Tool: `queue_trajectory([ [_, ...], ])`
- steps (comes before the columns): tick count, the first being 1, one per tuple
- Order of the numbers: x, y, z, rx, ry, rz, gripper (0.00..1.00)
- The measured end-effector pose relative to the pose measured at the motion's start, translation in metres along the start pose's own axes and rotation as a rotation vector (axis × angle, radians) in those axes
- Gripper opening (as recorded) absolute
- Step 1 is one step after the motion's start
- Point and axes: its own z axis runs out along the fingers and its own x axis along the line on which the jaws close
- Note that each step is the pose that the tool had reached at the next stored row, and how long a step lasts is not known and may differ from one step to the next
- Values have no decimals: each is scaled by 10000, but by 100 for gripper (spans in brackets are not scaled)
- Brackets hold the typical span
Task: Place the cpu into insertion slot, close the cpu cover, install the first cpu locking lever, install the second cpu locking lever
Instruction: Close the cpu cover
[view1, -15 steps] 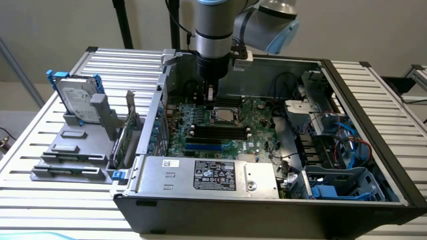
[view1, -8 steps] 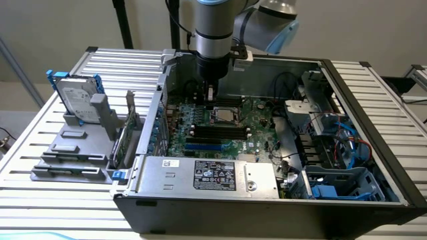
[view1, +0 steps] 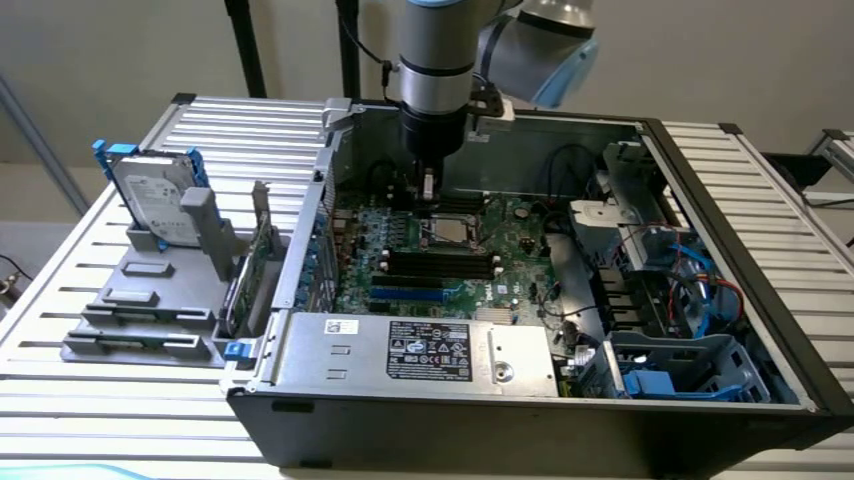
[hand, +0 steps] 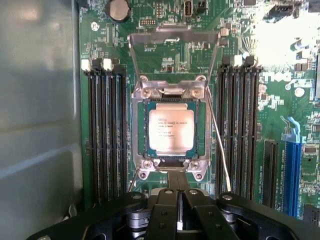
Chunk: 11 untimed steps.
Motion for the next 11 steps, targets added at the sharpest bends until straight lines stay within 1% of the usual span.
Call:
queue_trajectory([
  [6,-7,265,-122,98,1,3,11],
  [11,-6,494,-248,140,18,5,11],
])
